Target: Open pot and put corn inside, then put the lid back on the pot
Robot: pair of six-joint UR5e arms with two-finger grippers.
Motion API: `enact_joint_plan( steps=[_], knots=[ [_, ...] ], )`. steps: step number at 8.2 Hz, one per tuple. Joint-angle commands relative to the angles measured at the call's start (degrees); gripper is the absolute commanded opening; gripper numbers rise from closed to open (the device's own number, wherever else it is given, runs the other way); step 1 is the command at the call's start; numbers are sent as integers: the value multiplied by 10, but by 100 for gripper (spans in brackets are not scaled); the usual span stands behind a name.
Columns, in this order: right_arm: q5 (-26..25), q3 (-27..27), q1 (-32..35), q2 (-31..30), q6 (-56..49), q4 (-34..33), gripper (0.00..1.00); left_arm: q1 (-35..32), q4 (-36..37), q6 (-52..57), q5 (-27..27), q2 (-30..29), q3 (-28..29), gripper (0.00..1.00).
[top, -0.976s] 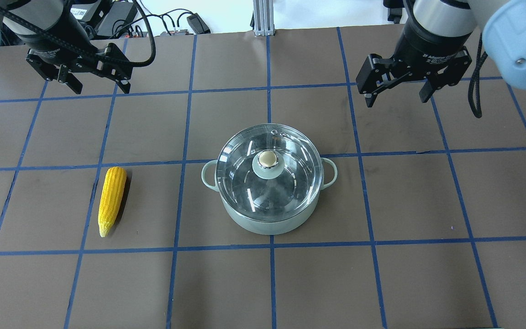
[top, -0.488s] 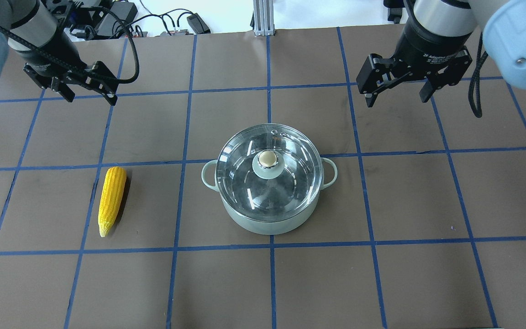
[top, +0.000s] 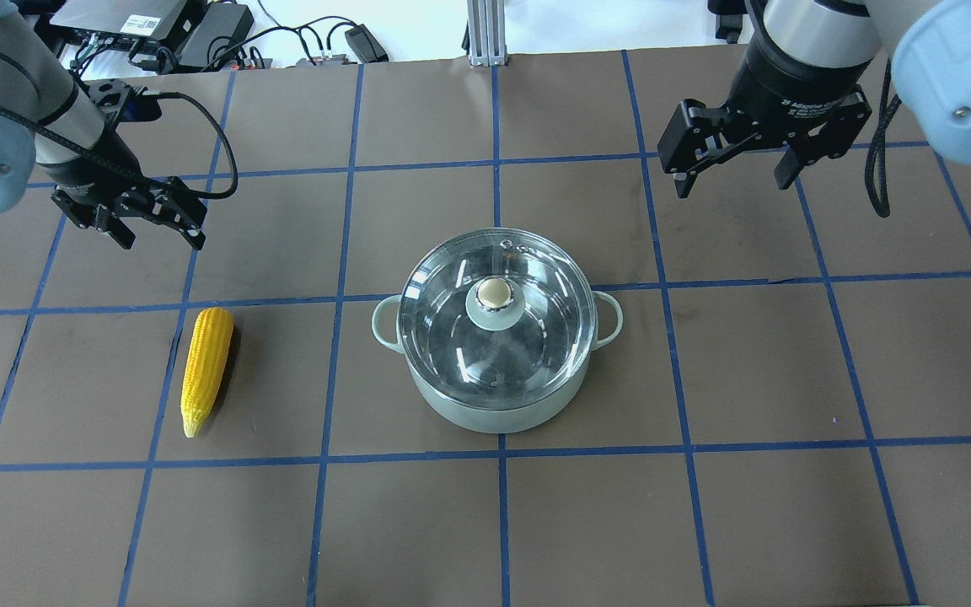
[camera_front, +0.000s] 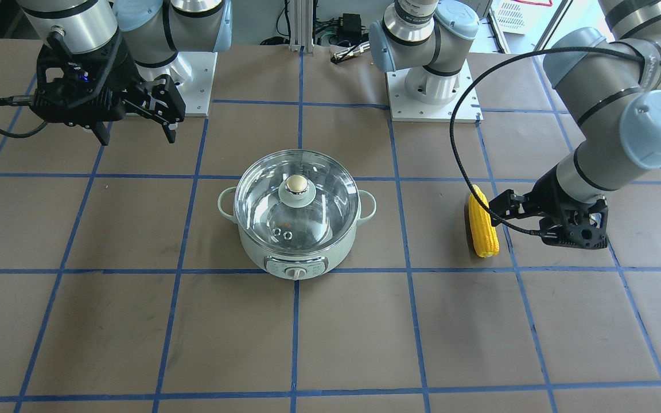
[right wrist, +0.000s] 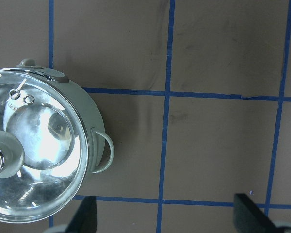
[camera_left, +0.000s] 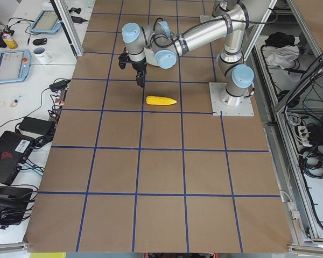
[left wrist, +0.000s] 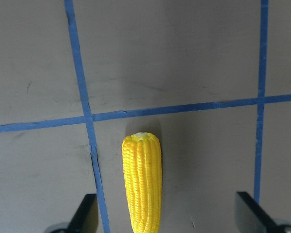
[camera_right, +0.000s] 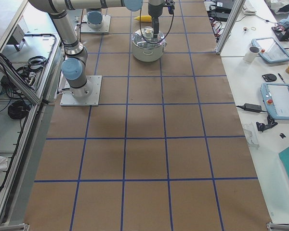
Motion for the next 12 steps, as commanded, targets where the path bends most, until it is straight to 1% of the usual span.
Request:
enact_joint_plan(
  steps=[1,2,3,4,5,6,8,10,11,12],
  knots=[
    [0,0,0,0,0,0,100,4,26,0,1,-44,-35,100],
    [0,0,0,0,0,0,100,4,27,0,1,-55,-45,100],
    [0,1,0,0,0,0,100,4,44,0,8,-64,-57,100],
    [0,0,0,0,0,0,100,4,56,-1,46,-69,-70,100],
    [0,0,0,0,0,0,100,4,67,-1,59,-70,-79,100],
    [0,1,0,0,0,0,100,4,74,-3,59,-73,-82,100],
    [0,1,0,0,0,0,100,4,81,-4,57,-103,-83,100],
    [0,1,0,0,0,0,100,4,82,-5,59,-111,-83,100],
    [0,1,0,0,0,0,100,4,82,-4,59,-114,-83,82],
    [0,1,0,0,0,0,100,4,82,-5,59,-116,-83,41]
  ],
)
